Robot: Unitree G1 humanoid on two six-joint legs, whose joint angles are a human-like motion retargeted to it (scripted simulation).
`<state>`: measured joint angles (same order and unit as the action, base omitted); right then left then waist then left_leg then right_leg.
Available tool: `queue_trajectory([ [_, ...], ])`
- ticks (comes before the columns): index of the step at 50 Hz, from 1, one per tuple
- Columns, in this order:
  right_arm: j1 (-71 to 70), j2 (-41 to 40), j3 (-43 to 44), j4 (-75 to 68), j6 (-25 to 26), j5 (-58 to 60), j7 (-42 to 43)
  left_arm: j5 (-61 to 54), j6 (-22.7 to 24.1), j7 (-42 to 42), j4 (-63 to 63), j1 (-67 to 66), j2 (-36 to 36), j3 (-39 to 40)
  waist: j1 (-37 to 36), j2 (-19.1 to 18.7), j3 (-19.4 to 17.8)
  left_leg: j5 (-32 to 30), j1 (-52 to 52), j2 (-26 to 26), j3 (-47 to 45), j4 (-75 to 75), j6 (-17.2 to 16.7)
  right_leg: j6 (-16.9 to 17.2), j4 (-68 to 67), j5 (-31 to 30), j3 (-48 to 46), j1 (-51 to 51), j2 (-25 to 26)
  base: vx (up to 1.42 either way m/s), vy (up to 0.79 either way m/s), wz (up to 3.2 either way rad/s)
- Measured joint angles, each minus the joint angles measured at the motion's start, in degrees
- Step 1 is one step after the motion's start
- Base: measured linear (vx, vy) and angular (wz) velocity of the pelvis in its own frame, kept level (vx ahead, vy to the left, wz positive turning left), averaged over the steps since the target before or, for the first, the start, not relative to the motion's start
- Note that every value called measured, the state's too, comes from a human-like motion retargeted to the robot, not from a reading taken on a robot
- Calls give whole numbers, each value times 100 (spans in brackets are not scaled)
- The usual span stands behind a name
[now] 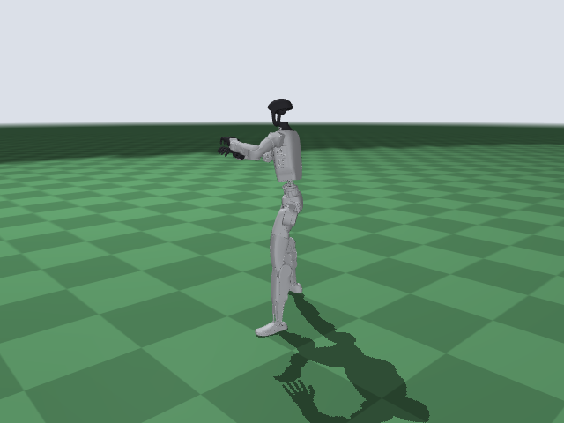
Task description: Kungfu
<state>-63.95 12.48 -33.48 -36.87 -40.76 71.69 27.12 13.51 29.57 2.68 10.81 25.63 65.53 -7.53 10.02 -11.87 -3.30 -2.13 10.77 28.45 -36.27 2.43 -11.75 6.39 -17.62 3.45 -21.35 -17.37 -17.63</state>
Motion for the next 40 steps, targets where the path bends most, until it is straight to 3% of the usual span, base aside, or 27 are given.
queue_trajectory([
  [5,441,43,-121,1,9,-67,-27,15,72,-84,-281,-149,-513,-375,452,-173,-158,-271,-61,399,228,147,-256,-142,-1098,496,467,-1116,289,-21,-49,-123],
  [7,749,101,-141,-90,-66,-51,127,247,173,-109,-544,-226,-916,-592,695,-153,-156,-333,-13,466,425,208,-201,-218,-1517,767,563,-1482,347,-17,-57,-77],
  [10,1206,349,-223,-340,-245,128,633,939,571,-344,-1514,-176,-1878,-1009,1133,-191,-277,-413,177,528,1573,312,-253,-275,-2088,1071,671,-2006,471,-30,-46,-58],
  [13,1507,656,-196,-1103,-483,591,1501,2045,1255,-1042,-3641,307,-3436,-1238,1531,-101,-406,-432,181,118,1490,124,-325,-224,-2493,1203,920,-2615,120,-37,6,-28],
  [15,1824,708,-31,-1925,-627,1266,2129,3101,1552,-1934,-5709,688,-4892,-1369,1989,-184,-325,-310,267,-149,1157,-116,-325,-182,-2815,1331,1008,-2983,-230,-20,12,59],
  [17,2104,829,238,-2448,-649,1779,2418,3880,1459,-2679,-7377,989,-5918,-1548,2282,-415,-544,-72,296,69,852,-178,-325,-246,-2972,1452,872,-3052,-135,-12,3,28],
  [19,2280,1042,403,-2550,-632,2039,2529,4122,1101,-3078,-8256,1278,-6425,-1849,2555,-494,-694,-22,456,-53,880,-211,-325,-240,-3089,1485,997,-3310,-219,-19,20,8],
  [24,2862,1438,629,-2149,-852,1873,3144,4528,657,-3419,-8702,1475,-6790,-2336,2735,-516,-924,-38,502,-83,841,-229,-325,-297,-3097,1430,1318,-3715,-61,-6,0,-43],
  [30,3771,1696,861,-1596,-923,1089,3168,4902,821,-3120,-8435,1365,-6764,-2728,2393,-608,-1227,-36,257,418,651,-123,-325,-454,-2846,1302,1225,-3518,486,4,-1,-50],
  [35,4687,1439,1316,-1279,-517,50,2408,4930,1067,-2472,-8037,1460,-6678,-2733,2166,-593,-1150,12,365,294,704,-139,-325,-379,-2693,1210,1235,-3363,373,4,8,36],
  [40,5913,1607,1551,-364,-254,-1949,1308,4671,1157,-2087,-7068,1526,-6392,-2714,1978,-364,-832,-3,641,-170,899,-196,-325,-137,-2525,1107,1362,-3203,-81,10,24,84],
])
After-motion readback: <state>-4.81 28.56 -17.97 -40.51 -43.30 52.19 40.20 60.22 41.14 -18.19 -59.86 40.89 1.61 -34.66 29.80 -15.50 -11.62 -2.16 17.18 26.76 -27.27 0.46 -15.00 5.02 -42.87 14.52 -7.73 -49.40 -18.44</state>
